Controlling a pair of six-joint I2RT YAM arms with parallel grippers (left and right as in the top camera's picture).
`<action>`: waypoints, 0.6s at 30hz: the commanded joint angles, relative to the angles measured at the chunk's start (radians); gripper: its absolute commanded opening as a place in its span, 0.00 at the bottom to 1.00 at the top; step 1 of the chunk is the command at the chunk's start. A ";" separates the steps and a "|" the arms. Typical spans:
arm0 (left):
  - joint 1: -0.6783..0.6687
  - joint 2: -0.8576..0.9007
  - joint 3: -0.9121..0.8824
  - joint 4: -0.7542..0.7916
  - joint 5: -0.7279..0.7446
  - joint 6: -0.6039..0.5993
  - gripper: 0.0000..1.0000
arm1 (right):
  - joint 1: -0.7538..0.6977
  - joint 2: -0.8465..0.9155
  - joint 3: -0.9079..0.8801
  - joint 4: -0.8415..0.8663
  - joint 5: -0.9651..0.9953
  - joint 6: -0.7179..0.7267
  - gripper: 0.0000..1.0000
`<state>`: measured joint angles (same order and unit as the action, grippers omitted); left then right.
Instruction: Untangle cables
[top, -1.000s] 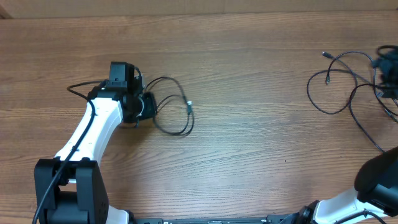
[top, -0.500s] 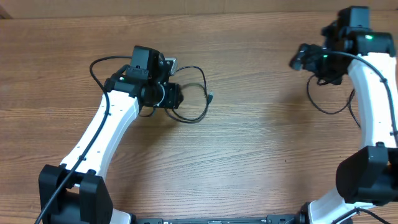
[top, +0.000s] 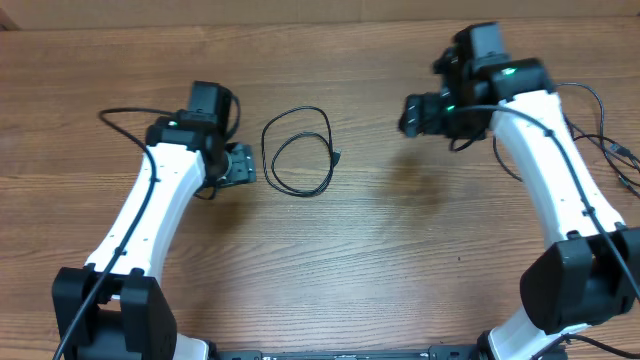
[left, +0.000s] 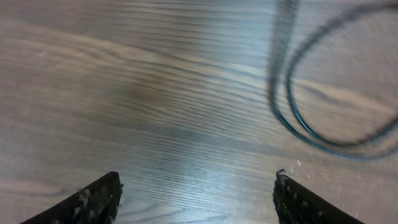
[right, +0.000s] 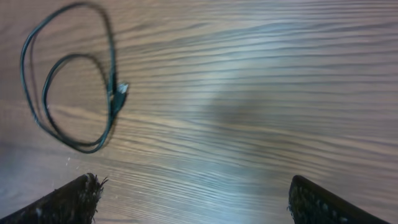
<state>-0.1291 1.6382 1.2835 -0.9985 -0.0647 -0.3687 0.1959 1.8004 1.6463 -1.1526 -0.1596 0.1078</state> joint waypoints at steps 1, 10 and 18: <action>0.051 -0.013 0.008 -0.002 0.001 -0.111 0.80 | 0.087 -0.003 -0.060 0.057 -0.013 0.020 0.95; 0.098 -0.013 0.008 -0.021 0.013 -0.144 0.84 | 0.261 -0.003 -0.200 0.273 0.049 0.307 0.95; 0.097 -0.013 0.008 -0.021 0.013 -0.144 0.85 | 0.369 0.021 -0.301 0.410 0.167 0.484 0.95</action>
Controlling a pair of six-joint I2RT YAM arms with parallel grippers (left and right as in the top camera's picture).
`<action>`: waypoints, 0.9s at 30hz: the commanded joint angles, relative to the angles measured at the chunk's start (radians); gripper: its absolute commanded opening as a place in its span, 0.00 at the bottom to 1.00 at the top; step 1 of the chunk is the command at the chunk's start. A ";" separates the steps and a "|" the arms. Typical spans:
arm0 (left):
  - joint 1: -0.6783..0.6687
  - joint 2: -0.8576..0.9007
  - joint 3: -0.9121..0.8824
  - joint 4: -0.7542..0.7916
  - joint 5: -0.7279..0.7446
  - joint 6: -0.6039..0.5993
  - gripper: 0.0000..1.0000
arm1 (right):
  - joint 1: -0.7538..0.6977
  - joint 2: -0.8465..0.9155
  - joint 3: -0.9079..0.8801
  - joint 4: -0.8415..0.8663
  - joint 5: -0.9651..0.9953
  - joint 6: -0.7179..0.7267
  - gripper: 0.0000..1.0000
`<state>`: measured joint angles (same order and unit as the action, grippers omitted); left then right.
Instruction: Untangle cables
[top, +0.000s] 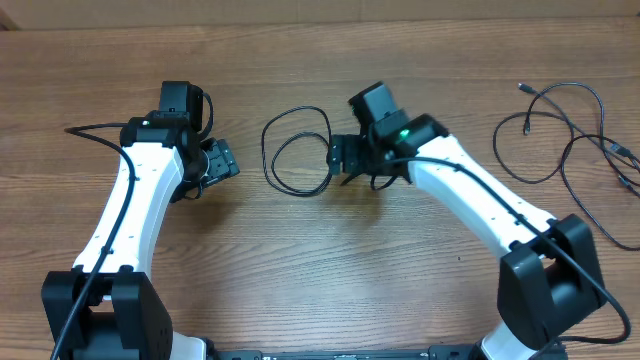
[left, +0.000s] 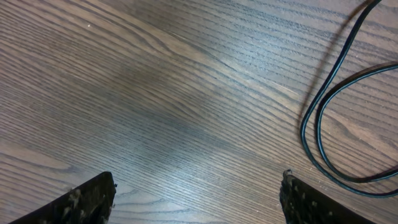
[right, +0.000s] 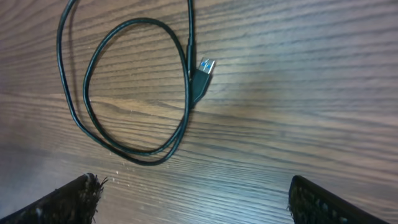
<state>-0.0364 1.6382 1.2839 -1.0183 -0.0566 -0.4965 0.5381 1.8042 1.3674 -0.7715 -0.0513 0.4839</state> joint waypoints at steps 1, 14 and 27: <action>0.004 -0.013 0.007 -0.002 0.005 -0.016 0.85 | 0.036 0.026 -0.023 0.039 0.058 0.122 0.95; 0.004 -0.013 0.007 -0.006 0.005 -0.016 0.85 | 0.096 0.178 -0.023 0.145 0.096 0.338 0.76; 0.003 -0.013 0.007 -0.006 0.007 -0.016 0.84 | 0.097 0.241 -0.023 0.165 0.049 0.421 0.41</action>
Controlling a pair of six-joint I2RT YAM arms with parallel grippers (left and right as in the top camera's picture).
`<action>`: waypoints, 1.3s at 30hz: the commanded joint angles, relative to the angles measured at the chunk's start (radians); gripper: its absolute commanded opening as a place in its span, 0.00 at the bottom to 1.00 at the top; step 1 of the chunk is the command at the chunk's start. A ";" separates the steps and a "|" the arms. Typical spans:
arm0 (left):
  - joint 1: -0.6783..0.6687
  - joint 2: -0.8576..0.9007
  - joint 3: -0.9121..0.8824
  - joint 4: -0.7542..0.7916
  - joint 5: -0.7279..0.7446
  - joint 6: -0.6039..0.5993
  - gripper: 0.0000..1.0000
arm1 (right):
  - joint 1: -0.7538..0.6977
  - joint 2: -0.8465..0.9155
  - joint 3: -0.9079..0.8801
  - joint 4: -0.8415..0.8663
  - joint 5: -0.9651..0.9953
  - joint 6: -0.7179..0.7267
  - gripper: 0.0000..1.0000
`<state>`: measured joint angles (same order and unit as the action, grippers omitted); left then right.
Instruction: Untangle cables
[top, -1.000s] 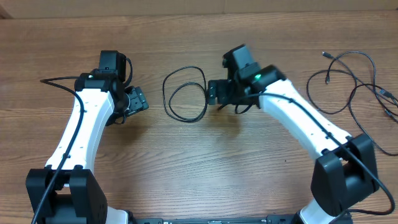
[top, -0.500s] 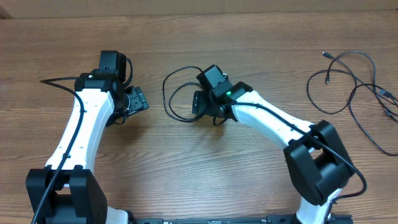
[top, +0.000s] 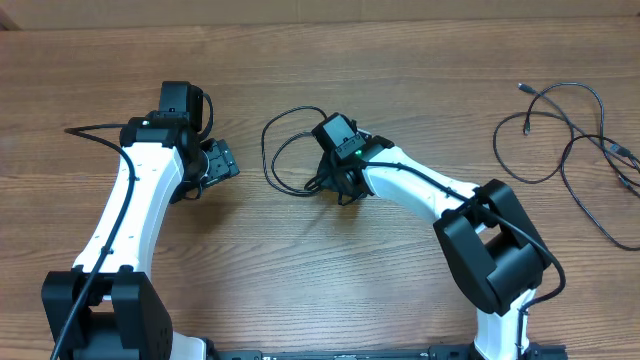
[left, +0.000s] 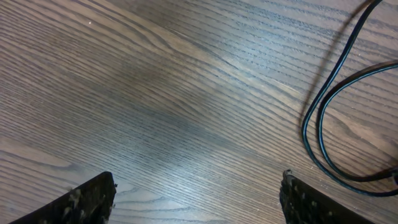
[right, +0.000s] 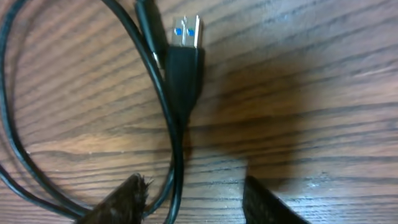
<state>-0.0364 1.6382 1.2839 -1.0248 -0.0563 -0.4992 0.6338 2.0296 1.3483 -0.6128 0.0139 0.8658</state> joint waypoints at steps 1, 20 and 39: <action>0.003 -0.013 0.007 0.000 0.011 -0.014 0.84 | 0.001 0.020 -0.004 0.005 -0.016 0.049 0.39; 0.003 -0.013 0.007 0.008 0.024 -0.010 0.82 | -0.095 -0.066 0.160 -0.227 0.122 -0.204 0.04; 0.003 -0.013 0.007 0.008 0.024 -0.010 0.81 | -0.668 -0.307 0.637 -0.466 0.524 -0.396 0.04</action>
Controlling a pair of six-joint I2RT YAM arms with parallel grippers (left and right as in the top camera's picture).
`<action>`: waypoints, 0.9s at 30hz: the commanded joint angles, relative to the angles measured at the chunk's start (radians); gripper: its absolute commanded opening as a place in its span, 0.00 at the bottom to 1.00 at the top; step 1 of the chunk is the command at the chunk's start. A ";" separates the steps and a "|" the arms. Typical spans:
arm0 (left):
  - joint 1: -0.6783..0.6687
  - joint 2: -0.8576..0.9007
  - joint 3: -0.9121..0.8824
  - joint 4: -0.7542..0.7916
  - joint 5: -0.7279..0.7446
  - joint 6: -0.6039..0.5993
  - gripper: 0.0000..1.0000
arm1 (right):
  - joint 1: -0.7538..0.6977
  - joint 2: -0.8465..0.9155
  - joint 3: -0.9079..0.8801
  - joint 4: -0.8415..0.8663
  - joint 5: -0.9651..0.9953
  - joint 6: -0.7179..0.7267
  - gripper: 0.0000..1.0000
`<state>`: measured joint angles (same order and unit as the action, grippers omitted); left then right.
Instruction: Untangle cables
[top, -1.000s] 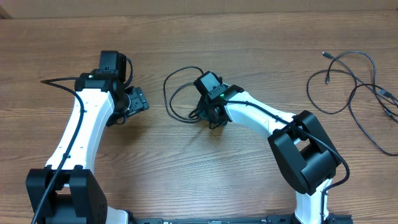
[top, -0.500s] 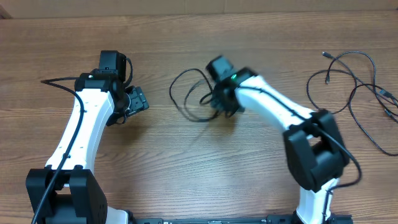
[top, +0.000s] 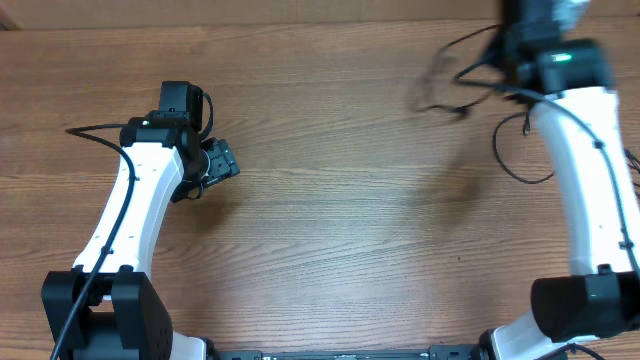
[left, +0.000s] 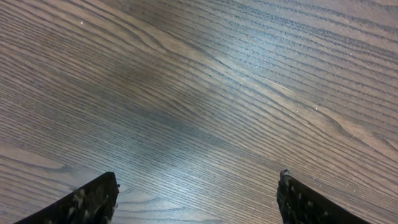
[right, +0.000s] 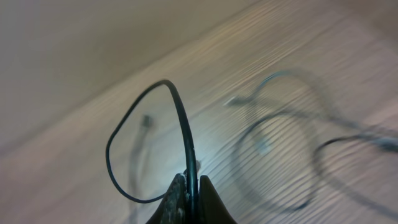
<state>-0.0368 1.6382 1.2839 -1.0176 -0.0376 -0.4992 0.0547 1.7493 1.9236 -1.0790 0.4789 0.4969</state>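
My right gripper (right: 188, 182) is shut on a thin black cable (right: 180, 118), which rises from the pinched fingers and loops back down to the left. In the overhead view that cable (top: 452, 62) hangs blurred in the air beside the raised right arm at the far right of the table. More black cables (top: 560, 130) lie tangled on the wood at the right edge; the right wrist view shows them blurred (right: 292, 137). My left gripper (left: 196, 199) is open over bare wood, and no cable shows in its view.
The wooden table (top: 330, 230) fills the overhead view. The left arm (top: 150, 190) reaches over its left part. The right arm (top: 590, 170) rises along the right side. A pale wall shows past the table's far edge (right: 74, 56).
The right gripper was low over the looped USB cable at table centre with its jaws around the plug. Now it is shut on the cable, lifted to the far right. The left arm is unchanged.
The right arm began at the far right with the looped cable lying at centre. It then stood beside the loop, open, then closed in on the USB plug. Now the cable is off the centre and held aloft at the far right. The left gripper stayed open.
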 joint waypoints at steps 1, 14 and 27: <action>0.004 -0.013 0.007 0.001 0.005 -0.010 0.82 | -0.121 -0.027 0.075 0.001 0.059 -0.027 0.04; 0.004 -0.013 0.007 0.001 0.005 -0.010 0.81 | -0.445 0.019 0.092 -0.095 -0.040 0.000 0.04; 0.004 -0.013 0.007 -0.003 0.005 -0.010 0.81 | -0.526 0.195 0.092 -0.281 -0.193 0.000 0.30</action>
<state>-0.0364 1.6382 1.2839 -1.0180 -0.0376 -0.4992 -0.4652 1.9274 1.9934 -1.3350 0.3138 0.4988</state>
